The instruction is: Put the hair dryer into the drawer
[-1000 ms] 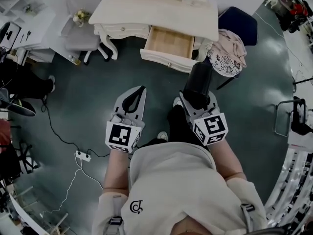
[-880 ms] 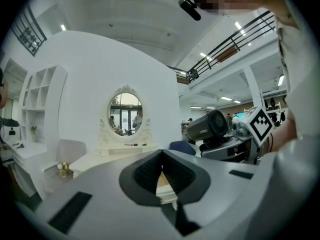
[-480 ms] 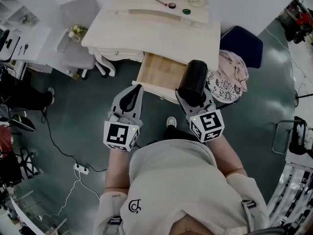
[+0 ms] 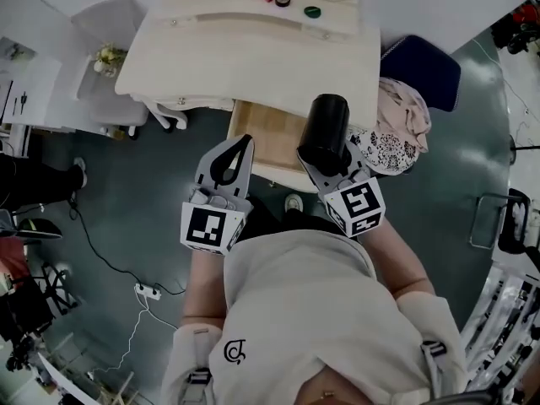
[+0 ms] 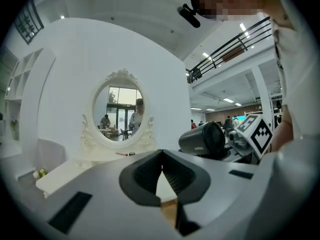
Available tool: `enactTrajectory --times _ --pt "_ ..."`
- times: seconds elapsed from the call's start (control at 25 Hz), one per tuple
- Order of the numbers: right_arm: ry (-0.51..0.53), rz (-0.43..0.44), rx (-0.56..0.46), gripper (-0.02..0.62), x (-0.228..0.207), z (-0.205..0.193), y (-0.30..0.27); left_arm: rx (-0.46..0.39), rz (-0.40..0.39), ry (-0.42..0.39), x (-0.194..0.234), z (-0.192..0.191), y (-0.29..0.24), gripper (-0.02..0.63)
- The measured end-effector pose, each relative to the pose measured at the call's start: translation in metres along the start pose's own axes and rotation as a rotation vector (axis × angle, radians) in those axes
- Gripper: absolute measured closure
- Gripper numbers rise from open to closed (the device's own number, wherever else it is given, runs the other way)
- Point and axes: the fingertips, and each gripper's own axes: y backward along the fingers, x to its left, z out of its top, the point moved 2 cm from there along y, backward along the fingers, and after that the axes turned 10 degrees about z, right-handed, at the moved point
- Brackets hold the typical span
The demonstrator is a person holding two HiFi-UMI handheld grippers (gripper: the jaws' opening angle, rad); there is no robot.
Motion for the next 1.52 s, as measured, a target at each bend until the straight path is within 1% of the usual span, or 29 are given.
enactTrajectory --times 0.16,0.2,0.28,0.32,0.4,0.48,0.56,0.68,0.88,1.04,1.28,1.4,1.52 --pt "-0.018 -0.022 0.025 0.370 -0.004 -0.009 -0.028 0.030 -0.096 0.003 0.017 -0.017 -0.021 0.592" --pt "-0.030 -0.030 0.026 0.370 -0.005 -0.010 -0.035 0.024 -0.112 0.007 0.023 -0.018 -0.026 0.592" --pt "-0.055 -0.029 0.028 0.370 -0.007 -0.013 -0.050 -0.023 -0.130 0.029 0.035 -0.011 -0.034 0.592" --pt "-0.058 -0.020 0.033 0.370 -0.007 -0.015 -0.058 -0.049 -0.137 0.033 0.040 -0.007 -0.037 0.592" --pt "-0.041 0.003 0.058 0.370 -0.006 -0.022 -0.075 -0.073 -0.161 0.022 0.048 -0.005 -0.042 0.592" --pt "-0.015 0.033 0.089 0.370 -0.003 -0.035 -0.093 -0.064 -0.196 0.018 0.055 -0.012 -0.047 0.592" --pt "0.009 0.065 0.133 0.370 0.002 -0.053 -0.111 -0.037 -0.223 0.030 0.062 -0.025 -0.052 0.592" --pt "0.049 0.108 0.229 0.370 0.008 -0.087 -0.134 -0.008 -0.230 0.056 0.074 -0.041 -0.057 0.592" --pt "0.105 0.198 0.434 0.370 0.011 -0.153 -0.163 0.042 -0.250 0.070 0.088 -0.069 -0.061 0.592" --pt "0.135 0.259 0.573 0.370 0.010 -0.196 -0.187 0.078 -0.224 0.099 0.105 -0.091 -0.064 0.592" --pt "0.074 0.296 0.698 0.370 0.006 -0.247 -0.204 0.148 -0.197 0.161 0.109 -0.125 -0.056 0.592" --pt "0.055 0.315 0.764 0.368 0.003 -0.268 -0.212 0.181 -0.199 0.175 0.110 -0.139 -0.053 0.592" --pt "0.050 0.314 0.801 0.367 0.000 -0.282 -0.218 0.190 -0.203 0.181 0.110 -0.149 -0.054 0.592"
